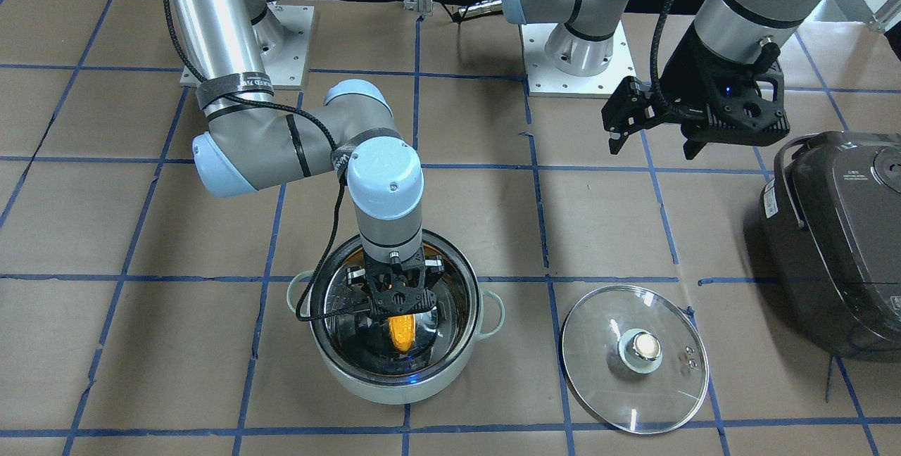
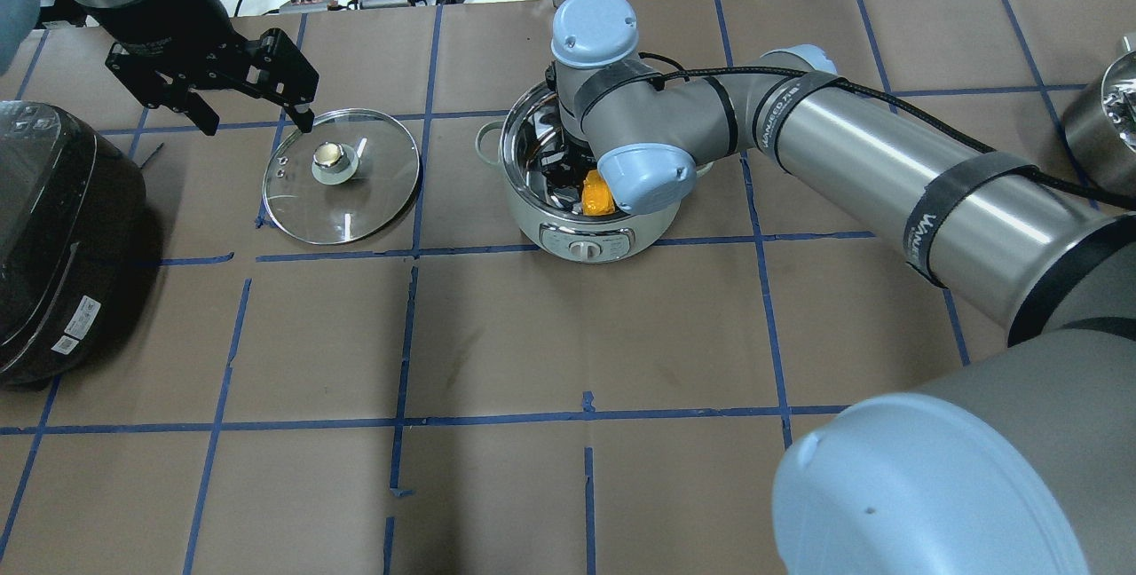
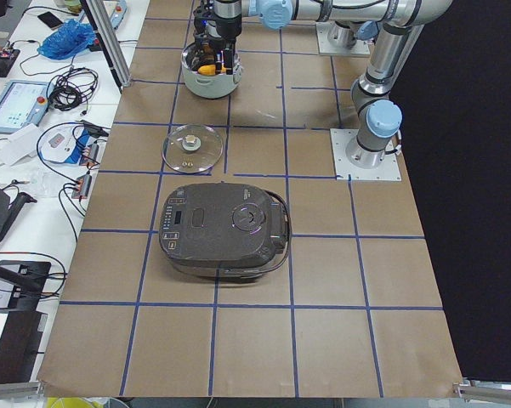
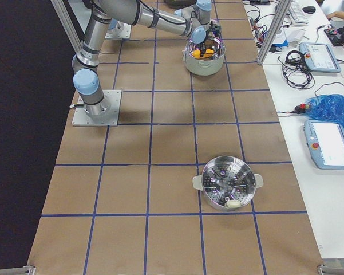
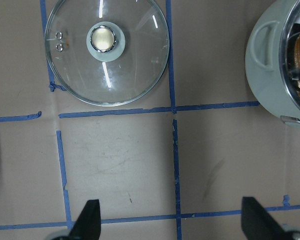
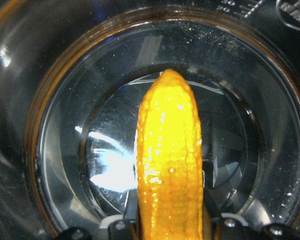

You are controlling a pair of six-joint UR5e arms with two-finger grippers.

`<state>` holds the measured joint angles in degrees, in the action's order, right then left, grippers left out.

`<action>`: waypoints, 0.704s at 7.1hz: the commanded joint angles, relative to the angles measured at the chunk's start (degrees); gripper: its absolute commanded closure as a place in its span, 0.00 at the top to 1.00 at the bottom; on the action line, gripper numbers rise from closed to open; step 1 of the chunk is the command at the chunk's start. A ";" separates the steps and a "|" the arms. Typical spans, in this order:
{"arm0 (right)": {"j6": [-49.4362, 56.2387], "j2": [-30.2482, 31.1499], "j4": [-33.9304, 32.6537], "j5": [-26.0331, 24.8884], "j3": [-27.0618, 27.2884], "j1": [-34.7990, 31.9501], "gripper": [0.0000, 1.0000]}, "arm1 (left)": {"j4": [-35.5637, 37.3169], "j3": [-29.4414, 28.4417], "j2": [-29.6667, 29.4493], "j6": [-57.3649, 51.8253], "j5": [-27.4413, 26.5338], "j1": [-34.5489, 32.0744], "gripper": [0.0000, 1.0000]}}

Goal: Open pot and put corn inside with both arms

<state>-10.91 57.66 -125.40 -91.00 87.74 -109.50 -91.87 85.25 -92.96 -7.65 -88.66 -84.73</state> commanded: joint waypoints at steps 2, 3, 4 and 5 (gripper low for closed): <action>0.63 9.43 9.22 -0.23 -0.99 2.25 1.00 | 0.11 0.00 -0.12 0.00 -0.11 0.00 1.00; 1.15 15.93 14.43 -0.14 -0.73 4.97 1.00 | 0.11 0.00 -0.03 0.09 -0.02 0.00 1.00; 4.90 23.91 21.45 -0.14 -0.47 8.13 1.00 | 0.03 -0.09 -0.03 0.09 -0.02 0.00 1.00; 5.54 29.21 30.65 0.12 -0.55 11.64 1.00 | 0.03 0.00 -0.03 0.00 -0.02 0.00 1.00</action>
<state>-7.10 79.42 -104.74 -91.09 87.16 -101.86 -91.81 85.21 -92.99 -7.58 -88.70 -84.72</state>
